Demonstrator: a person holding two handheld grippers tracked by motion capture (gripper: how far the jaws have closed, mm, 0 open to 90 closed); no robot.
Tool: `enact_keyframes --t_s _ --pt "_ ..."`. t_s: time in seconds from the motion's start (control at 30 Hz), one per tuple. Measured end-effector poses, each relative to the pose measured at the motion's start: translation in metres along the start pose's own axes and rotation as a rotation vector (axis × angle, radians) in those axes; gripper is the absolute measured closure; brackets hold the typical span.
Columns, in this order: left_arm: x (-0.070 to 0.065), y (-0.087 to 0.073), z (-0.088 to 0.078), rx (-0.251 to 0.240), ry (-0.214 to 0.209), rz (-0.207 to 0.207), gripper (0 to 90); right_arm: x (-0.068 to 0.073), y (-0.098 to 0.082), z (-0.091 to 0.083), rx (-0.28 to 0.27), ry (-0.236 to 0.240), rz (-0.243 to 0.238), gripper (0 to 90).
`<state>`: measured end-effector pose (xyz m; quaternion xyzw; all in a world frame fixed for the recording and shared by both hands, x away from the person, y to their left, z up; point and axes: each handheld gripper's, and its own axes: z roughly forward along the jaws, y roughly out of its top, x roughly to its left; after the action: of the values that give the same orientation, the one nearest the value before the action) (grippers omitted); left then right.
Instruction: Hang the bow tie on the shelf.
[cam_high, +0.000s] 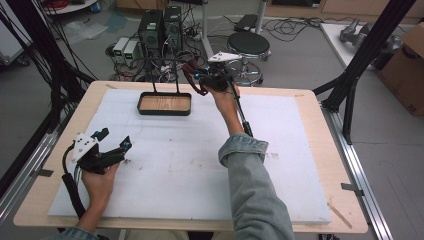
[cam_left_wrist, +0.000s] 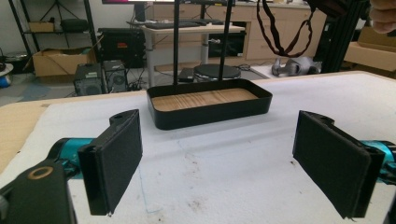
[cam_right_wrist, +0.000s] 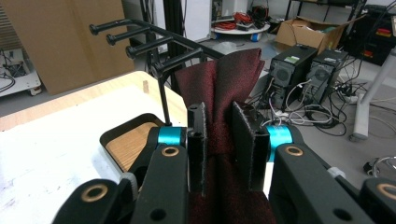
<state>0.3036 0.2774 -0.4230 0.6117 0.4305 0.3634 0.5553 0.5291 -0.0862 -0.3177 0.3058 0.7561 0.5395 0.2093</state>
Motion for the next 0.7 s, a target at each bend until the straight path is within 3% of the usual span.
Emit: enact_keyframes --t_s 0.4,0.57,0.7 --pt "0.001 -0.001 0.000 0.000 0.003 0.002 16.2 -0.007 -0.008 0.005 0.009 0.046 0.044 75.4" --pt "0.001 -0.001 0.000 0.003 0.001 0.002 16.3 -0.010 -0.015 0.011 0.054 0.046 0.035 75.8" --pt "0.001 -0.001 0.000 0.002 0.001 0.001 16.3 -0.009 -0.018 0.016 0.051 0.047 0.040 76.7"
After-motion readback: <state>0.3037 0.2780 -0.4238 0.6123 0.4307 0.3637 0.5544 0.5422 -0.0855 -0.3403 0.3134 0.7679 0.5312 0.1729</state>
